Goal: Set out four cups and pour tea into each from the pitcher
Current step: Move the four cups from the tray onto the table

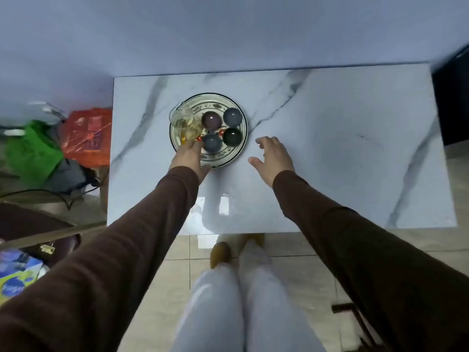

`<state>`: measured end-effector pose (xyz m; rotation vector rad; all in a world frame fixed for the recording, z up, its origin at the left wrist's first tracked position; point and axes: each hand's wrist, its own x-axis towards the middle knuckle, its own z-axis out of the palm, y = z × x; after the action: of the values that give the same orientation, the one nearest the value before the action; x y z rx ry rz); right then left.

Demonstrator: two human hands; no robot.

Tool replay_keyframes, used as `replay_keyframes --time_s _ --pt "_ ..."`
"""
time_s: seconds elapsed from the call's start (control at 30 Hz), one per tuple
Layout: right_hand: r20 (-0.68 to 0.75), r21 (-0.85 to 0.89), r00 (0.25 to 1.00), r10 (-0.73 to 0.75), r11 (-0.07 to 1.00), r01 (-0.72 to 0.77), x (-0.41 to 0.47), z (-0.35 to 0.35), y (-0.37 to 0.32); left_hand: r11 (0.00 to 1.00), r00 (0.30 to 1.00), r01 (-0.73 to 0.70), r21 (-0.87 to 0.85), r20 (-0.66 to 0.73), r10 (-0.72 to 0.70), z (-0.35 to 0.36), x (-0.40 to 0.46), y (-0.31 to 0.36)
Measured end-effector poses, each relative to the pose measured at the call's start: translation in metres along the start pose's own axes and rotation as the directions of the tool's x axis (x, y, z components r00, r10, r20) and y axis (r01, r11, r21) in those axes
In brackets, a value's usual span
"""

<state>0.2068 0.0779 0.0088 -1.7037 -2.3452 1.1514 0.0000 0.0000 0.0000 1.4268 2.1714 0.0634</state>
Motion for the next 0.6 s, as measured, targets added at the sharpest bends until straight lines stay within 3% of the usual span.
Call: replay_keyframes --time_s 0.27,0.43,0.6 --pt "-0.013 -0.061 0.996 -0.093 0.994 0.092 0.093 0.060 0.019 1.000 1.000 0.003 -0.007 -0.010 -0.003 0.049 0.081 -0.015" --pt "-0.085 -0.121 0.983 -0.161 0.981 0.150 0.126 0.096 0.030 0.998 0.998 -0.024 0.056 -0.050 0.027 0.074 0.108 -0.034" --pt "-0.170 -0.180 0.969 -0.179 0.972 0.148 0.139 0.114 0.036 0.999 0.993 -0.036 0.012 -0.114 0.037 0.088 0.115 -0.043"
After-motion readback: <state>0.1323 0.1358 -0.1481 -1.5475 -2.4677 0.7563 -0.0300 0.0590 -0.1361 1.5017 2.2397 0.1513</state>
